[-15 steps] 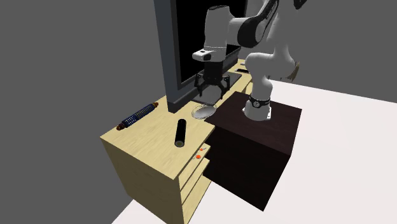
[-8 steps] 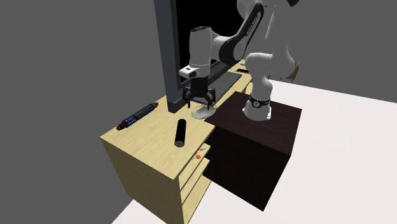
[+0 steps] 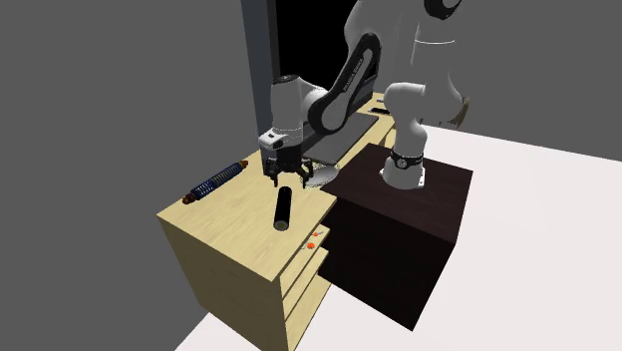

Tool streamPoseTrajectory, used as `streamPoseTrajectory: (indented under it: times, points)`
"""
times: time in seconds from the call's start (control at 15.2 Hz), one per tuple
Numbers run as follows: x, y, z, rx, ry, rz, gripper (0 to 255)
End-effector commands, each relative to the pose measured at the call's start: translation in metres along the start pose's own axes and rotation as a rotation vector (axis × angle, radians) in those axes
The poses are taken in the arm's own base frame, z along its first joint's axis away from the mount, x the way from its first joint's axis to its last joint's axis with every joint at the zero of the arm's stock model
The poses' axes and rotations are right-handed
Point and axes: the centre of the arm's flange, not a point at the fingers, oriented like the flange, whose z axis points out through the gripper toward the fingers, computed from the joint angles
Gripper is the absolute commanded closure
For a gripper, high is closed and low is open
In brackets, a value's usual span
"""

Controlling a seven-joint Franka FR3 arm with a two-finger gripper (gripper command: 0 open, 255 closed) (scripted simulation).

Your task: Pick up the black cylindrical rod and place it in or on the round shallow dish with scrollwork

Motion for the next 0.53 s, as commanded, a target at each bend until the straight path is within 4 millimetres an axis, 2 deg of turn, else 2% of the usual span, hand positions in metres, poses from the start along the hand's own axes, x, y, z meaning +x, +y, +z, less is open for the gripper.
streamPoseTrajectory:
  times: [0.0, 0.13, 0.46]
  points:
    - [-0.003, 0.016, 0.019, 0.003, -0.008, -0.022, 0]
    - [-0.005, 0.028, 0.034, 0.005, -0.014, -0.036, 0]
    - [-0.006, 0.028, 0.060, 0.005, -0.014, -0.036, 0]
